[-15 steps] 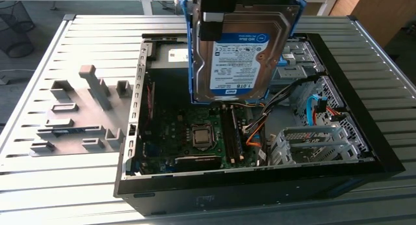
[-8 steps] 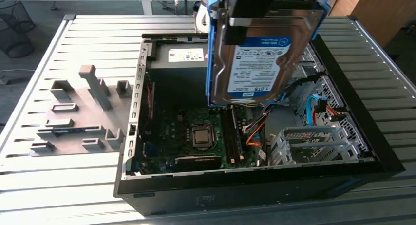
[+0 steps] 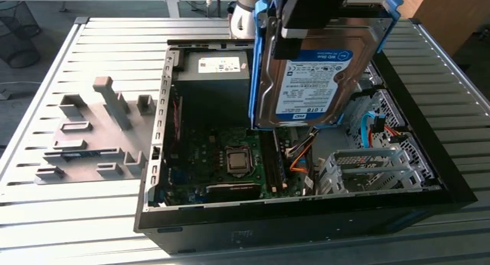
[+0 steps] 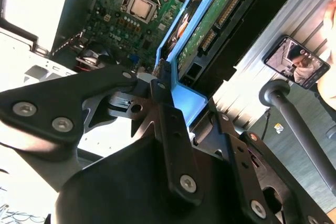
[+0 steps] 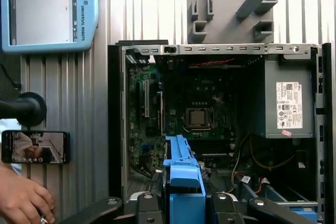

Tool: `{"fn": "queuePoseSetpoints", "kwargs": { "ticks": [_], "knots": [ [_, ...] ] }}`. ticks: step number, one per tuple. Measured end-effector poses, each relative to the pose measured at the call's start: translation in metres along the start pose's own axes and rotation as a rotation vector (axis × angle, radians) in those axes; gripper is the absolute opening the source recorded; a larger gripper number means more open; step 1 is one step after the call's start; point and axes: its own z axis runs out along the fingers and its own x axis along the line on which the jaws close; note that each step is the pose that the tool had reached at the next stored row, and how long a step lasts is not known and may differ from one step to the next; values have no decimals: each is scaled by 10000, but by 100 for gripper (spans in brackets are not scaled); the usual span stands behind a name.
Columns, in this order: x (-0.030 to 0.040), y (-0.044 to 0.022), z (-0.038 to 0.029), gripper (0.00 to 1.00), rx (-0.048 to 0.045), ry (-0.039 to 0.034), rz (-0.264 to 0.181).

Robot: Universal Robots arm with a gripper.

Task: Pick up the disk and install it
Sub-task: 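Insert the disk into the insertion slot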

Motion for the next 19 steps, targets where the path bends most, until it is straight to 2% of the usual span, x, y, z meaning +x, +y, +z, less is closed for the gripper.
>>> {"fn": "queuePoseSetpoints", "kwargs": {
  "ticks": [3,7,14,19],
  "knots": [
    [52,-2,5,37,0,1,-4],
    [78,-4,11,37,0,0,-5],
    [87,-60,23,37,-1,2,-5],
    [87,-62,25,37,0,1,-5]
  ]
}}
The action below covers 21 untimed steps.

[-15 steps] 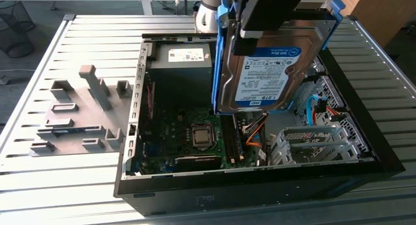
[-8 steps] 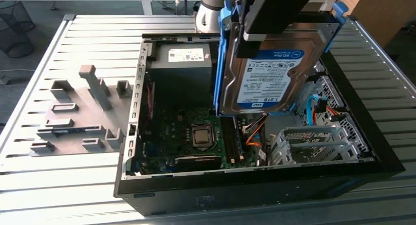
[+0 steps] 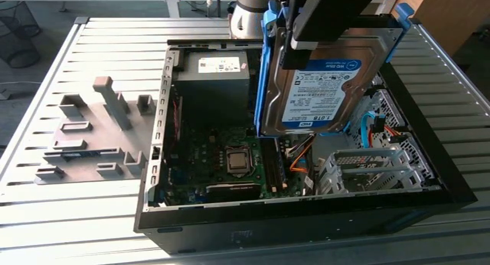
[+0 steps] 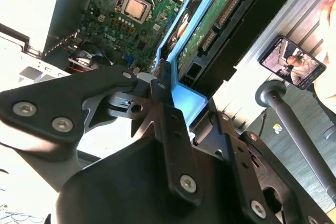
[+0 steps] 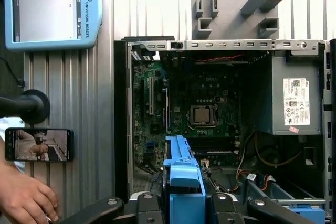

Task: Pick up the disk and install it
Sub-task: 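Insert the disk into the insertion slot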

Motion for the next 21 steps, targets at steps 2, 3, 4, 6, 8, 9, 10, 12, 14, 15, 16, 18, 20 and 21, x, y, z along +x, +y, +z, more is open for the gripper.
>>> {"fn": "queuePoseSetpoints", "kwargs": {
  "ticks": [2,3,4,6,8,9,10,12,14,15,16,18,20,21],
  "knots": [
    [0,0,0,37,0,0,0],
    [0,0,0,37,0,0,1],
    [0,0,0,37,0,0,0],
    [5,0,1,37,0,-1,0],
    [15,-1,0,37,0,0,0],
    [24,-1,0,37,0,0,-1],
    [35,-2,0,37,0,0,-1],
    [64,-3,0,37,0,0,0],
    [101,-3,1,37,0,-1,0],
    [115,-4,1,37,0,-1,-2],
    [126,-5,1,37,0,0,-4],
    [142,-22,4,37,-2,0,-13],
    [156,-58,12,37,-3,-1,-16],
    [160,-81,16,37,-3,-1,-17]
  ]
}}
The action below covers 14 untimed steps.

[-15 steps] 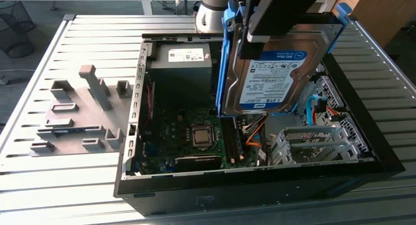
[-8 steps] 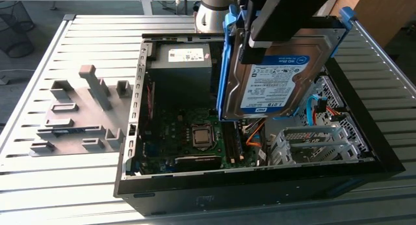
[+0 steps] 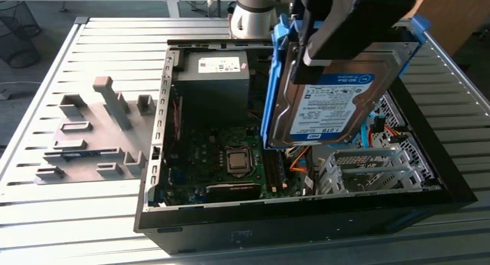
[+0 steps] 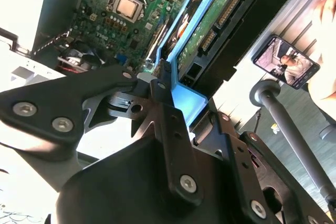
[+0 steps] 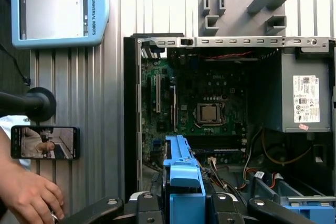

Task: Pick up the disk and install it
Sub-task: 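Insert the disk into the insertion slot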

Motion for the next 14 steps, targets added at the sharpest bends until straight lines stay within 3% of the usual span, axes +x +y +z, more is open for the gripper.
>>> {"fn": "queuePoseSetpoints", "kwargs": {
  "ticks": [4,10,14],
  "knots": [
    [4,-126,22,37,-5,-16,-1],
    [-5,-378,54,37,-30,-183,-8],
    [-8,-511,80,37,-32,-203,-9]
  ]
}}
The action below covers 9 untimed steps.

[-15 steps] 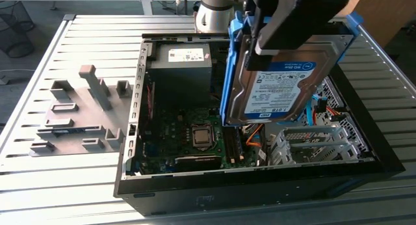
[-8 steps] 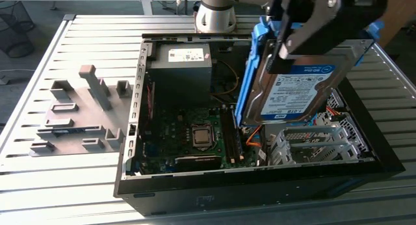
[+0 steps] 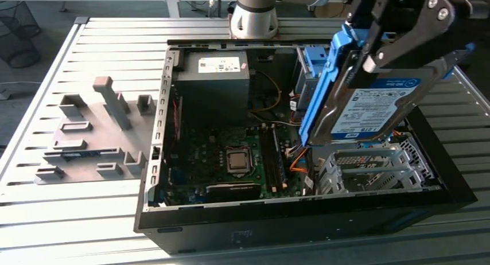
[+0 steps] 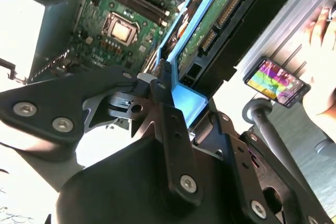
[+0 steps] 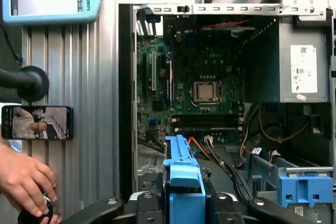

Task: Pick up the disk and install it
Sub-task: 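Insert the disk into the insertion slot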

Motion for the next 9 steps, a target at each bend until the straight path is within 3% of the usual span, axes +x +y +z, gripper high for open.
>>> {"fn": "queuePoseSetpoints", "kwargs": {
  "ticks": [5,9],
  "knots": [
    [-2,-97,23,37,0,0,0],
    [-2,-105,25,37,1,1,1]
  ]
}}
